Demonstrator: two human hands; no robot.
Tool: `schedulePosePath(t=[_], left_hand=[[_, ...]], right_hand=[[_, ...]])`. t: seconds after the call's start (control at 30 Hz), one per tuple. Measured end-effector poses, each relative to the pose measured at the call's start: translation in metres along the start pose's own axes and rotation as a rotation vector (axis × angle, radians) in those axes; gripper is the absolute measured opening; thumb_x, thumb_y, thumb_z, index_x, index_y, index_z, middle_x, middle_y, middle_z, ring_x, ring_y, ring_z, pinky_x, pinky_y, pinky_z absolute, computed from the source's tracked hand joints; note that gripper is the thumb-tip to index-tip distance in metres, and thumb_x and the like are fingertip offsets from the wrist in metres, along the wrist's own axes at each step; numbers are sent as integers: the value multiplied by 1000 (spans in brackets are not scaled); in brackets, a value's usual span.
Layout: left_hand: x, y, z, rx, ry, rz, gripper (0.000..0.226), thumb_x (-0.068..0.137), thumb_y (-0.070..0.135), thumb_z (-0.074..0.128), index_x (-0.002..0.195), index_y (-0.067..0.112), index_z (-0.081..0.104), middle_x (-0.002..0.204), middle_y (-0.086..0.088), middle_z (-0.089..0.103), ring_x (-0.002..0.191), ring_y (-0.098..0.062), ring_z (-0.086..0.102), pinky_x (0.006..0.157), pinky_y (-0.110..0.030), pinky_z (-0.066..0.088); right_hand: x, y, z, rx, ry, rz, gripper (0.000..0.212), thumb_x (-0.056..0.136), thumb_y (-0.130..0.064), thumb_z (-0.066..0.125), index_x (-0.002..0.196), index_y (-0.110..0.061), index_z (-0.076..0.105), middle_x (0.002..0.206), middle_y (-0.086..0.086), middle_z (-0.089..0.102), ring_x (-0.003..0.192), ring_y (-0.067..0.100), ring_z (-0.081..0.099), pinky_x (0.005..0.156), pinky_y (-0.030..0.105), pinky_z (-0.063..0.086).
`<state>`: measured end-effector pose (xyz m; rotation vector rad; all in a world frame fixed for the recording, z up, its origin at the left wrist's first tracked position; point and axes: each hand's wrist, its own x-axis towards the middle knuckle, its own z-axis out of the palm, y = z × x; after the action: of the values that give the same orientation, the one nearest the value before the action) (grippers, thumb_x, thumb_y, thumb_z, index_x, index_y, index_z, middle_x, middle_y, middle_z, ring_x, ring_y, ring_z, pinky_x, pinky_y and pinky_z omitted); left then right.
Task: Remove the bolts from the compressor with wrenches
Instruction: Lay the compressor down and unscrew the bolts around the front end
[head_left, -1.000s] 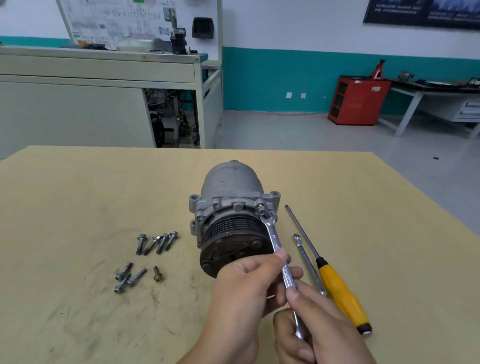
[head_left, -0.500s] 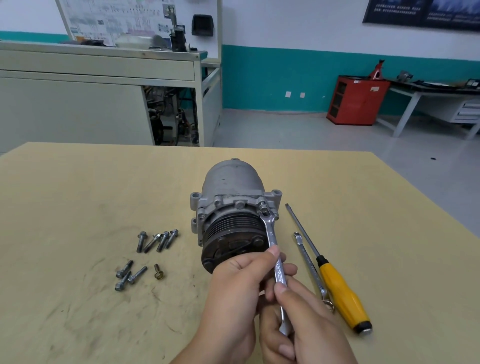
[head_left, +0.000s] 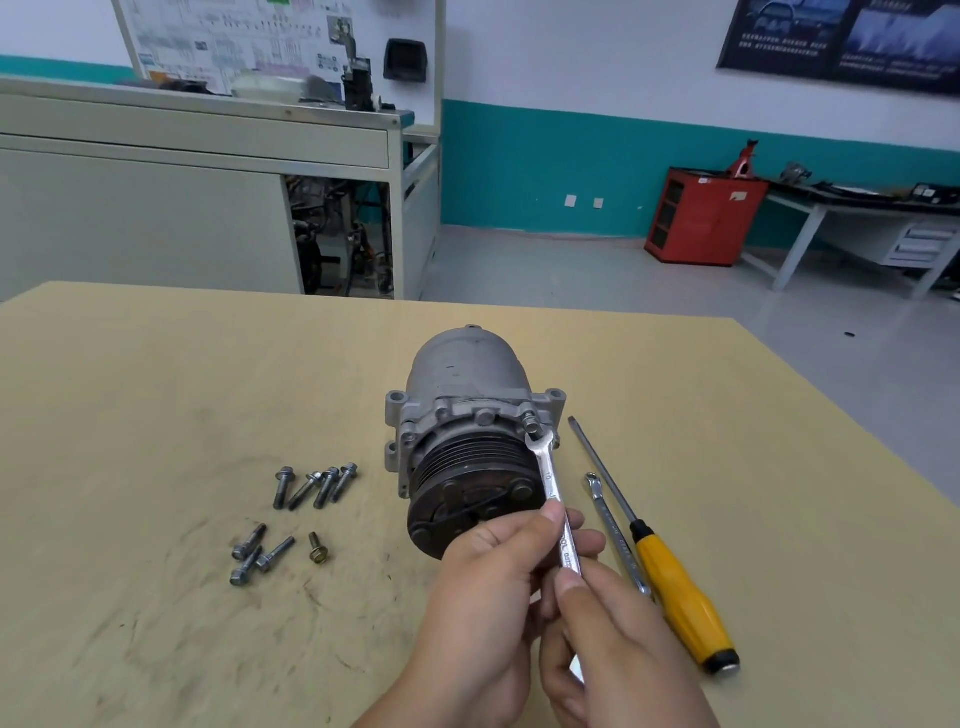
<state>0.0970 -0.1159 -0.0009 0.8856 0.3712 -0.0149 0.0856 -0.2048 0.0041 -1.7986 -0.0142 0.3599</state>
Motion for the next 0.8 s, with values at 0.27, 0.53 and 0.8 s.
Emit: schedulePosePath(t=[0.27,0.53,0.8], left_hand=[[2,0,0,-121,-37,-83,21,65,23,62,55,9,74,61,-10,67,45,-14,60,44,-18,49],[0,0,2,-172,-51,-98,19,63,23,64,55,9,74,56,-7,64,41,-11,44,43,-16,47],[0,-1,3,-17,-128,-25,29,64,37,66,69,11,77,79,-12,73,47,-7,57,49,-17,49]], right_hand=[[8,8,4,-261,149,-147,21,97,-30,39,106,-35,58,60,-10,46,66,5,49,55,9,34],[4,-1,-7,424,-188,63,26,79,-14,52,54,-7,56,38,11,32,27,15,29,33,15,24],[7,0,-15,517,-212,28,21,66,-20,57,49,-8,61,35,13,36,23,19,35,29,16,29]])
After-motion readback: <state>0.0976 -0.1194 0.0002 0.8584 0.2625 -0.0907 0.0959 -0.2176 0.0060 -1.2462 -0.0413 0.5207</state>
